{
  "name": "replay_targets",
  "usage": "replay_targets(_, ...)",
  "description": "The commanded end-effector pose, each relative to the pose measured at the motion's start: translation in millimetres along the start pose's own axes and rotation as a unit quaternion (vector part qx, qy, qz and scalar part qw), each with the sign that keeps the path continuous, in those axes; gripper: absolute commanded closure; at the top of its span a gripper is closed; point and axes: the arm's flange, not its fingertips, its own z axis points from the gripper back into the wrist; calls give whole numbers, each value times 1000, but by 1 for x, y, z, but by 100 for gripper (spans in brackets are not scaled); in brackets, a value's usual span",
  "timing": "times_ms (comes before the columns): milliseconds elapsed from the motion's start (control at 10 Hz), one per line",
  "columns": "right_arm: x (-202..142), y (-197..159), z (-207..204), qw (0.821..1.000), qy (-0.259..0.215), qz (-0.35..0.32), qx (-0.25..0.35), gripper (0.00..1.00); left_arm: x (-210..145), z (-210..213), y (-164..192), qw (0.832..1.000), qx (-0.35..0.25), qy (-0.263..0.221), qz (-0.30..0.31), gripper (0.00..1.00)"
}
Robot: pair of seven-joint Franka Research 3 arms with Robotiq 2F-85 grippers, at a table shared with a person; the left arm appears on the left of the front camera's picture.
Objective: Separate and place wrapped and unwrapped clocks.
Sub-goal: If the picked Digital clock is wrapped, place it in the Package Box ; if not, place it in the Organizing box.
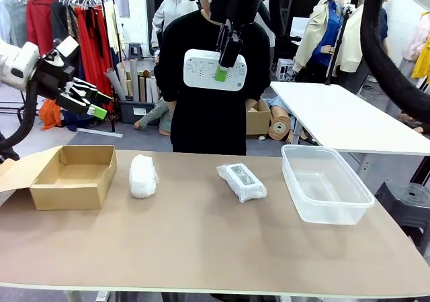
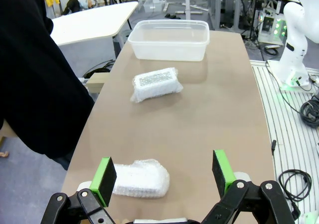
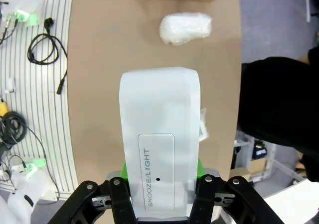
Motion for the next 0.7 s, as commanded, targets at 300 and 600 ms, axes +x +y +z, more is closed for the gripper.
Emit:
replay_targets(300,0,1,3,1000,0,0,-2,100,1,0,-1,1000,0,-1,-2,0)
replay_targets(600,-1,1,5,1000,-4,-16,12,100,1,0,-1,1000,0,-1,-2,0)
